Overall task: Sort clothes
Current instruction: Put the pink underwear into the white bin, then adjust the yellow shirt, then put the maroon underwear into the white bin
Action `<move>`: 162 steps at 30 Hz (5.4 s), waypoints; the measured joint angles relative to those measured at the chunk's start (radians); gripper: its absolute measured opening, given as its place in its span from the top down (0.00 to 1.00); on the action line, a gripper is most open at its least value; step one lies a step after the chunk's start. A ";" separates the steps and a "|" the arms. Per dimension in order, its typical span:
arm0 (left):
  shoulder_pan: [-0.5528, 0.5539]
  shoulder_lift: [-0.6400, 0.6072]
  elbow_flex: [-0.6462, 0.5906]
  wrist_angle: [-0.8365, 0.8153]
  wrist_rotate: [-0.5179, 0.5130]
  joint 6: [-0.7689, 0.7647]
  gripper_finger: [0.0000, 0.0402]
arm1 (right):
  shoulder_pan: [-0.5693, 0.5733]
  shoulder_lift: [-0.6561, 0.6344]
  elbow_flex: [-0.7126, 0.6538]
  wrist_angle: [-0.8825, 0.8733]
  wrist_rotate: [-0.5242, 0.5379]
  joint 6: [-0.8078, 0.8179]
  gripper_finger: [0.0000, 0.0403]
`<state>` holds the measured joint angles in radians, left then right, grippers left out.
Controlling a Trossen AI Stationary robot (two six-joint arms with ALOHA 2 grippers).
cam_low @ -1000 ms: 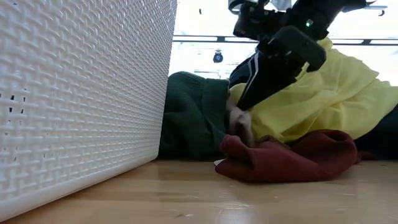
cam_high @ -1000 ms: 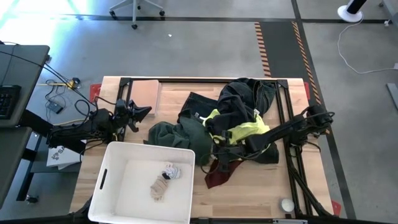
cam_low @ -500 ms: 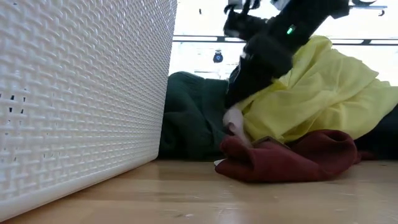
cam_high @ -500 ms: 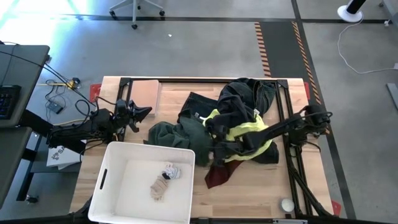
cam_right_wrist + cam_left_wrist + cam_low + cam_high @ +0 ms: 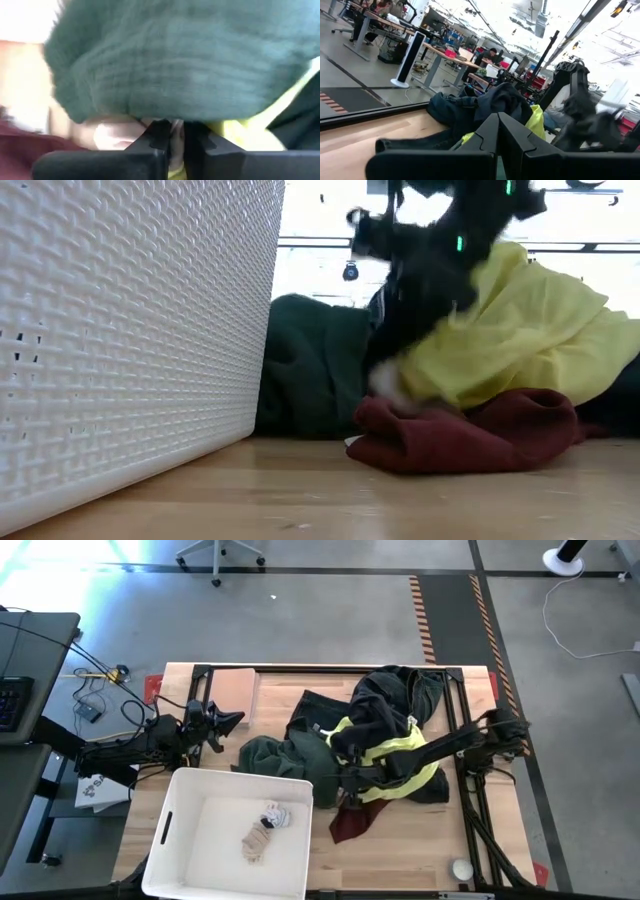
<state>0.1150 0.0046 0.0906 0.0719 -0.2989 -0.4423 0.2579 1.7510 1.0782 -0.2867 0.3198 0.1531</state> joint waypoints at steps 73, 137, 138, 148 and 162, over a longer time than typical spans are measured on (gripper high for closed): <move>0.000 0.000 0.000 -0.008 0.001 0.025 0.99 | -0.004 -0.044 0.497 0.233 -0.388 -0.489 0.57; 0.000 0.000 0.000 -0.037 0.001 0.026 0.99 | -0.002 -0.359 0.074 -0.373 0.378 0.070 0.57; 0.000 0.000 0.000 -0.037 0.001 0.026 0.99 | 0.020 -0.355 0.054 -0.348 0.313 0.070 0.57; 0.000 0.000 -0.001 -0.039 0.000 0.026 0.99 | 0.188 -0.250 -0.205 0.020 -0.062 0.203 0.57; 0.000 0.000 -0.001 -0.048 -0.003 0.026 0.99 | 0.186 0.038 -0.234 0.082 -0.134 0.259 0.58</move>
<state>0.1150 0.0048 0.0898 0.0243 -0.3019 -0.4160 0.4443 1.7894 0.8440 -0.2044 0.1853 0.4119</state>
